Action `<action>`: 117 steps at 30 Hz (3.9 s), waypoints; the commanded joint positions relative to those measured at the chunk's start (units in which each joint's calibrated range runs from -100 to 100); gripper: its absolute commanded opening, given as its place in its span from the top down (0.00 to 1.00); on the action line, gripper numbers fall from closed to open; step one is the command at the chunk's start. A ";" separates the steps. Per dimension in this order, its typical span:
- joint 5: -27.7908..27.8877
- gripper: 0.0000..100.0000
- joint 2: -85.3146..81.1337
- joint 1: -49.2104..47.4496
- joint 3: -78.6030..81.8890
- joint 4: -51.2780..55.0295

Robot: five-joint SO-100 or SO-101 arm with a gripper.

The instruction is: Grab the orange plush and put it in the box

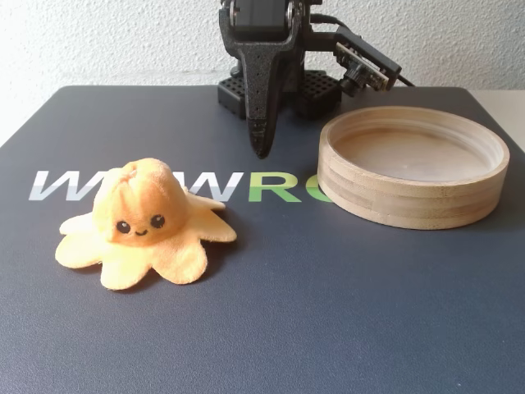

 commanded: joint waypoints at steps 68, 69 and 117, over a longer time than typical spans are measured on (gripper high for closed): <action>-5.28 0.98 104.88 16.08 -77.89 -5.41; -5.28 0.99 104.63 15.93 -78.34 -5.41; -22.49 0.54 50.33 -28.15 -38.81 -0.89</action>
